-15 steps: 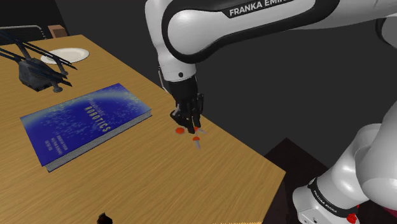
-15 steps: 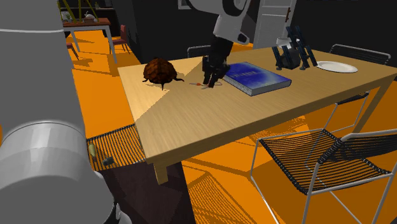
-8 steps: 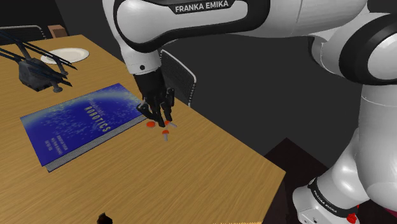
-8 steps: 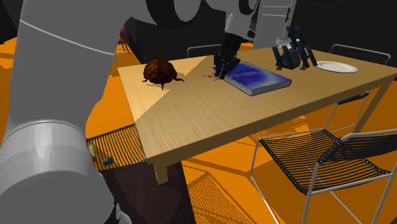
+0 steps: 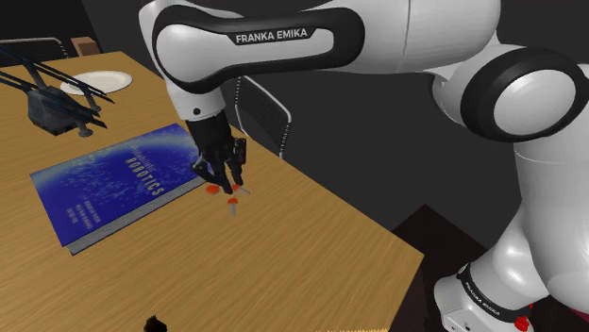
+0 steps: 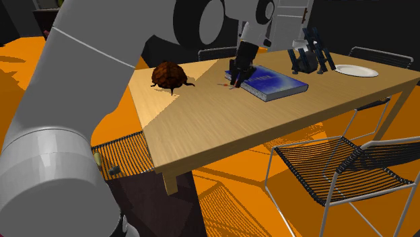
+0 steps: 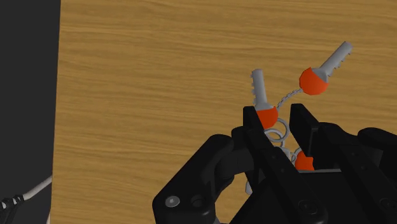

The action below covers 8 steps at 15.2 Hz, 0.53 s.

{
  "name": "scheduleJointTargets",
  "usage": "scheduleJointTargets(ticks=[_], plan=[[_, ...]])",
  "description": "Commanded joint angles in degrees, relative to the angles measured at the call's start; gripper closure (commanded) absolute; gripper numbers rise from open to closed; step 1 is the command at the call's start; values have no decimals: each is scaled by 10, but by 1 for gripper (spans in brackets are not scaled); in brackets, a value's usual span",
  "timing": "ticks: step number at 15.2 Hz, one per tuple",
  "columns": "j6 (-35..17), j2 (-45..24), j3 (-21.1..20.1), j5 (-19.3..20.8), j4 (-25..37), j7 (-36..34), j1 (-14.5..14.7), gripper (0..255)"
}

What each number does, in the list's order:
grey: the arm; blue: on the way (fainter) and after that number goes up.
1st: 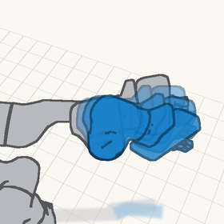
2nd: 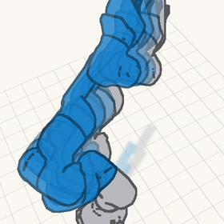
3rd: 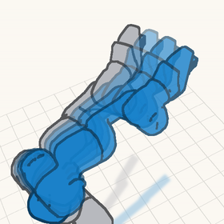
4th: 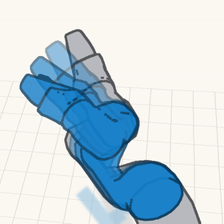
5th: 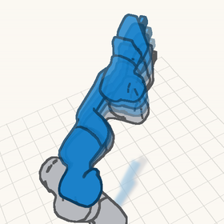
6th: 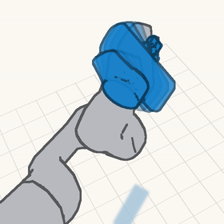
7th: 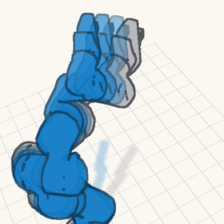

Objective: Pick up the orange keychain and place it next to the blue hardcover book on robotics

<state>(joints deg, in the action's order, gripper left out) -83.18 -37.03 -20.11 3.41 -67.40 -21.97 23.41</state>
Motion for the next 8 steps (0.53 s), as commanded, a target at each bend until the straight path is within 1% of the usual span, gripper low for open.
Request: scheduleJointTargets(ticks=[1, 8], plan=[[-17, 3, 0, 0, -20, 2, -3, 255], [-65, -5, 3, 3, -61, 5, -6, 255]])
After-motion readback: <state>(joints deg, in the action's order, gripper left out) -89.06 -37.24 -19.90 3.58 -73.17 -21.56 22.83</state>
